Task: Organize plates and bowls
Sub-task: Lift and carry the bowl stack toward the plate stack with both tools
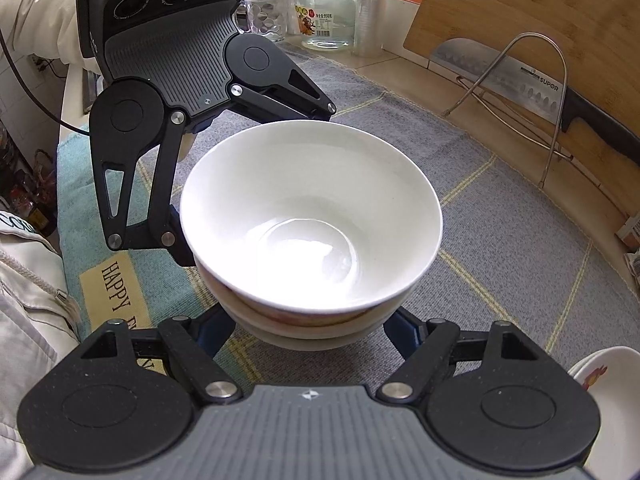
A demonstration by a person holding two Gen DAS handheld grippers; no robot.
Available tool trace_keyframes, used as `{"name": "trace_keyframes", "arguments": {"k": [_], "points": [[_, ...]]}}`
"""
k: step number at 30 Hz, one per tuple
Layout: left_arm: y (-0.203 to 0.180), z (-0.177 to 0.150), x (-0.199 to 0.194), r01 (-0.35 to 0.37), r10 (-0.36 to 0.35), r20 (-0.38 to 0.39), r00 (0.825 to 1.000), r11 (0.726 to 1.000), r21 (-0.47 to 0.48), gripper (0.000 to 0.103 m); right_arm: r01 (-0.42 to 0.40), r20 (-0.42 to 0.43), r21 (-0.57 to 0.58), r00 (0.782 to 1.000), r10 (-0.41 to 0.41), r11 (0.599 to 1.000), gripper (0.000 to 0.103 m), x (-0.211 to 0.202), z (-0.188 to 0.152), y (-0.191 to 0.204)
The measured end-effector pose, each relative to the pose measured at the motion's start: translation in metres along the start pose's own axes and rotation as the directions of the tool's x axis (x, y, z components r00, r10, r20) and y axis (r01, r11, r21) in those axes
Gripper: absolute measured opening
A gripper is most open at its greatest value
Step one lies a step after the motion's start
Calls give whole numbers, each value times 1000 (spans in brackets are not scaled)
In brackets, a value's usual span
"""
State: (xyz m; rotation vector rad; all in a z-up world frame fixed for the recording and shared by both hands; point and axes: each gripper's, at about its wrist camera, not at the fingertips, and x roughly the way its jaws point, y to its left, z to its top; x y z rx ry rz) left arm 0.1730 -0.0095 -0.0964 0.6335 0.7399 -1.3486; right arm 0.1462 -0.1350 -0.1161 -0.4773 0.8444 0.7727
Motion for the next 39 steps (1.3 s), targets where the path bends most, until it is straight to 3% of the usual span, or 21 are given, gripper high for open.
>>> {"name": "trace_keyframes", "arguments": {"k": [10, 22, 39], "points": [[-14, 21, 0, -30, 30, 16, 999, 1000, 6, 87, -5, 4, -18, 1000, 5, 1000, 84, -22, -3, -6], [-22, 80, 16, -82, 81, 40, 996, 996, 23, 87, 25, 27, -62, 999, -23, 998, 84, -67, -22, -39], [-22, 170, 102, -53, 48, 65, 997, 995, 82, 87, 116, 25, -44, 993, -115, 992, 84, -128, -92, -115]]}}
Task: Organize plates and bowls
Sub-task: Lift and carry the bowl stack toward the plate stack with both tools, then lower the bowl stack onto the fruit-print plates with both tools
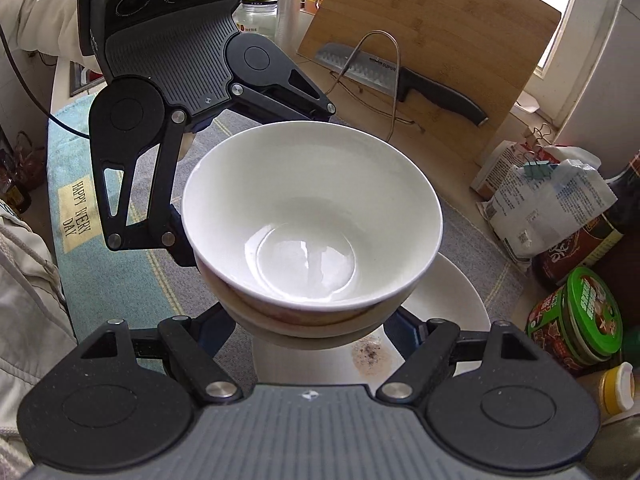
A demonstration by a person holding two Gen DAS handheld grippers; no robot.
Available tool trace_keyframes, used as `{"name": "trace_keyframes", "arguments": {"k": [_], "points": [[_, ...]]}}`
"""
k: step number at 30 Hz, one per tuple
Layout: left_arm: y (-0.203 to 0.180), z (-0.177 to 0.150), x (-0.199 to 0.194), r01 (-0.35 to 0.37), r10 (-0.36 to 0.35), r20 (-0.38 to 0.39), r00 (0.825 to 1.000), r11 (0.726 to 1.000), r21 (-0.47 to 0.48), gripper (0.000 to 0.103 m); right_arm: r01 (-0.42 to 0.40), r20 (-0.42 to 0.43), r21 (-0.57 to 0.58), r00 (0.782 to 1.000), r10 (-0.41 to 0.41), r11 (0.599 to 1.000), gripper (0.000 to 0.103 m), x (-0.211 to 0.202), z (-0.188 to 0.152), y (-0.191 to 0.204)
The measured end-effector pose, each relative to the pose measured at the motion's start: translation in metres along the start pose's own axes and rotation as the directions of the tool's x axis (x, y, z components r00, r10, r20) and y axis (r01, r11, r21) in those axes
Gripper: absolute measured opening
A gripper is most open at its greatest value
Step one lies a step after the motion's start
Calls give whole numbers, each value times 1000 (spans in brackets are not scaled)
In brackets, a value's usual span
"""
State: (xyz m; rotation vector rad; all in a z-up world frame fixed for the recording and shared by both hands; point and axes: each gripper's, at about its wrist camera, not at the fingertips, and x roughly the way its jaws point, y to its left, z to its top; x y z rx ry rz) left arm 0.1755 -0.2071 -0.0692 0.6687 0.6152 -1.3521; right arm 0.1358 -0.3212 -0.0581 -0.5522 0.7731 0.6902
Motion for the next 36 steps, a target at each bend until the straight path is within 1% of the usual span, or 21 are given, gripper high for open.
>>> {"name": "trace_keyframes", "arguments": {"k": [6, 13, 21, 26, 27, 28, 31, 32, 34, 36], "points": [[7, 12, 28, 7, -7, -7, 1000, 1000, 3, 87, 9, -19, 27, 1000, -8, 1000, 84, 0, -23, -25], [17, 17, 44, 9, -10, -24, 1000, 1000, -13, 87, 2, -32, 42, 999, 0, 999, 84, 4, -36, -39], [23, 19, 49, 13, -14, -20, 1000, 999, -41, 87, -8, -32, 45, 999, 9, 999, 84, 8, -38, -49], [26, 16, 50, 18, -19, -11, 1000, 996, -90, 87, -3, -26, 39, 1000, 4, 999, 84, 8, -38, -51], [25, 15, 49, 11, -12, -6, 1000, 996, -90, 87, 0, -25, 35, 1000, 1, 999, 85, 8, -38, -50], [24, 15, 48, 2, -2, -2, 1000, 996, -88, 87, -4, -20, 35, 1000, 4, 999, 89, 7, -38, -49], [17, 16, 45, -48, 48, -1, 999, 995, -86, 88, -10, -10, 45, 1000, 10, 999, 96, 8, -39, -47], [15, 16, 43, -66, 66, 1, 998, 993, -93, 93, -1, -7, 42, 1000, 2, 999, 99, 8, -40, -46], [13, 12, 33, -108, 112, 34, 993, 988, -112, 97, 11, -2, 47, 1000, -11, 999, 101, 6, -41, -45], [5, 10, 21, -172, 182, 60, 981, 974, -145, 100, 27, 15, 68, 999, -28, 997, 102, 0, -42, -44]]}}
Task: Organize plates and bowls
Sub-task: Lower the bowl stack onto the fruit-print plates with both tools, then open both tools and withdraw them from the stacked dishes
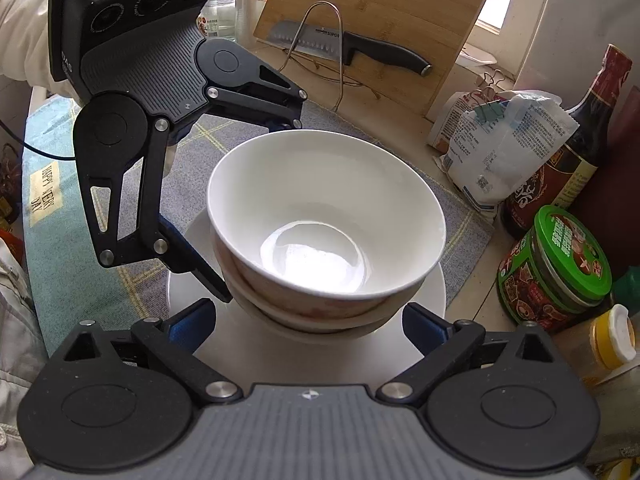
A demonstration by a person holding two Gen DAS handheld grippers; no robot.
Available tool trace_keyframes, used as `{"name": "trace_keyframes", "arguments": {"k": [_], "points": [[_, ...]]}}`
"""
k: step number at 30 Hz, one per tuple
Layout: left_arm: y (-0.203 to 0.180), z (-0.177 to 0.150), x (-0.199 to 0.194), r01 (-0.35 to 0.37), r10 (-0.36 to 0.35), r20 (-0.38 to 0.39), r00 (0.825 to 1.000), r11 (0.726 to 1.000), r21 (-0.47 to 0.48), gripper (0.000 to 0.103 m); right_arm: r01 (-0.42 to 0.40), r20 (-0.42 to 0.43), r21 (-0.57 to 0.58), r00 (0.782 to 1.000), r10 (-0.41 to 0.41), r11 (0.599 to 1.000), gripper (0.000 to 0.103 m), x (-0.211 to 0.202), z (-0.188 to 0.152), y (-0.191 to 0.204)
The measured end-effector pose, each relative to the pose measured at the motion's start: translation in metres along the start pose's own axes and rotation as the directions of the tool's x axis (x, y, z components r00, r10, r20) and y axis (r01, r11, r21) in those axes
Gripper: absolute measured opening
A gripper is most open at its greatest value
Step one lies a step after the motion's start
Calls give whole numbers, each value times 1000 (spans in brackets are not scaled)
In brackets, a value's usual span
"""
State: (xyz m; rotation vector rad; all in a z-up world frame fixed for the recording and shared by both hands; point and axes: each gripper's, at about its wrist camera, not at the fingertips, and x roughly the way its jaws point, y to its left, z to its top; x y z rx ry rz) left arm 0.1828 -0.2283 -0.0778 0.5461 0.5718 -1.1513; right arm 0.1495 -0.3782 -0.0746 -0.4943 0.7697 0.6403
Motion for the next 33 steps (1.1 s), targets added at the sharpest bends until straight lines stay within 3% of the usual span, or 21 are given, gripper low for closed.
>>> {"name": "trace_keyframes", "arguments": {"k": [3, 6, 10, 14, 17, 20, 22, 27, 33], "points": [[-12, -7, -22, -107, 111, 65, 992, 992, -66, 102, 67, -8, 75, 998, -67, 995, 103, -8, -1, 4], [-23, -15, -44, -146, 159, 92, 983, 980, -136, 102, 160, -46, 146, 987, -155, 976, 103, -14, -2, 16], [-35, -23, -69, -245, 277, 106, 955, 939, -242, 102, 277, -107, 294, 961, -256, 915, 103, -20, 0, 36], [-44, -22, -92, -301, 336, 41, 941, 886, -352, 102, 397, -185, 523, 917, -354, 754, 103, -30, 1, 56], [-49, -20, -107, -316, 346, 0, 938, 857, -406, 102, 461, -229, 626, 879, -418, 629, 103, -39, 0, 76], [-54, -18, -122, -327, 356, -14, 934, 842, -428, 102, 514, -258, 661, 840, -477, 547, 103, -49, 2, 100], [-59, -15, -128, -337, 360, -27, 933, 841, -425, 102, 515, -252, 688, 830, -497, 511, 103, -57, 3, 113], [-70, -10, -141, -339, 370, -8, 929, 842, -420, 102, 526, -241, 712, 805, -543, 464, 103, -73, 8, 135], [-74, -9, -144, -365, 391, -25, 920, 832, -418, 102, 515, -228, 734, 801, -554, 443, 103, -77, 9, 143]]}}
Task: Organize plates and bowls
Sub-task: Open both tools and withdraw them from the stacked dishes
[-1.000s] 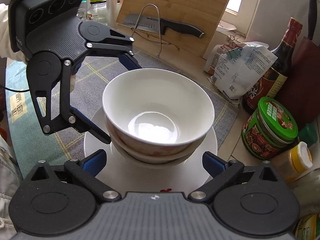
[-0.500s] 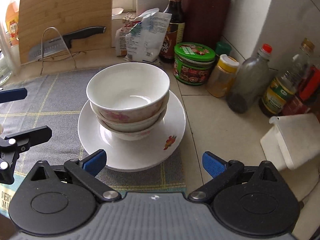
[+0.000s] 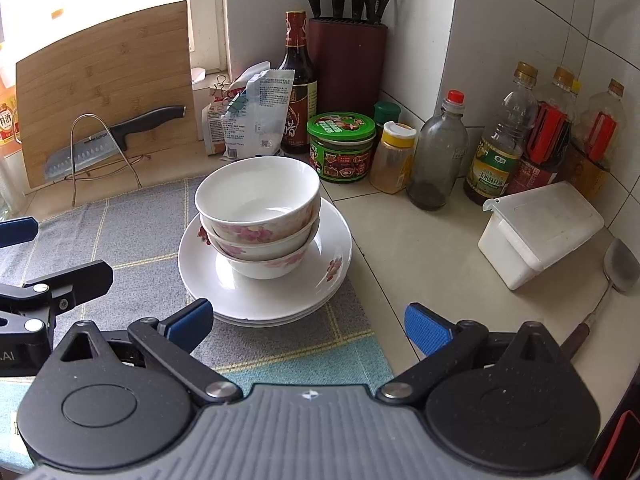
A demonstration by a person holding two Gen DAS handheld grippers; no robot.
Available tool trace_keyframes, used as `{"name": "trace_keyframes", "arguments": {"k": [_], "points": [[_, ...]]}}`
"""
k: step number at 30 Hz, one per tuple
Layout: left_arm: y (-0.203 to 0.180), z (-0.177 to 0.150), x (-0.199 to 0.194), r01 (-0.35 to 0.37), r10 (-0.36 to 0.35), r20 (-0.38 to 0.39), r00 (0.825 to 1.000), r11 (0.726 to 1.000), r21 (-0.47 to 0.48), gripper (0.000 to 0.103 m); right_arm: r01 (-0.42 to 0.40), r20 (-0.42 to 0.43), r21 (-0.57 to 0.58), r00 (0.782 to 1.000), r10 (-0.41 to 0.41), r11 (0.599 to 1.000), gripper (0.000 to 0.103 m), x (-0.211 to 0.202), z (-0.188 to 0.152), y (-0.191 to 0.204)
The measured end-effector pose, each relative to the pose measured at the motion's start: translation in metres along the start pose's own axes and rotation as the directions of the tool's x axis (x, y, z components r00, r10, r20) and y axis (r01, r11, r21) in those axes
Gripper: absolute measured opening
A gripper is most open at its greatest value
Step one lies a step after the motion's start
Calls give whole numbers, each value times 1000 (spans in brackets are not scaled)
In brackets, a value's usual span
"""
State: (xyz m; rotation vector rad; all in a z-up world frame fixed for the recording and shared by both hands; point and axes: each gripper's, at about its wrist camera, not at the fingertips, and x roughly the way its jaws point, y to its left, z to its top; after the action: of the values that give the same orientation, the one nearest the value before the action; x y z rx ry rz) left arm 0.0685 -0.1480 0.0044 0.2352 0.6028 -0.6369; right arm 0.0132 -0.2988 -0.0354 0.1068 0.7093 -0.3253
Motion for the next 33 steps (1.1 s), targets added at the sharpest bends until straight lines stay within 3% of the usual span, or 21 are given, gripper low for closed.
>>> {"name": "trace_keyframes", "arguments": {"k": [33], "points": [[3, 3, -4, -22, 22, -3, 1000, 1000, -8, 102, -3, 25, 1, 1000, 3, 1000, 103, -10, 2, 3]]}}
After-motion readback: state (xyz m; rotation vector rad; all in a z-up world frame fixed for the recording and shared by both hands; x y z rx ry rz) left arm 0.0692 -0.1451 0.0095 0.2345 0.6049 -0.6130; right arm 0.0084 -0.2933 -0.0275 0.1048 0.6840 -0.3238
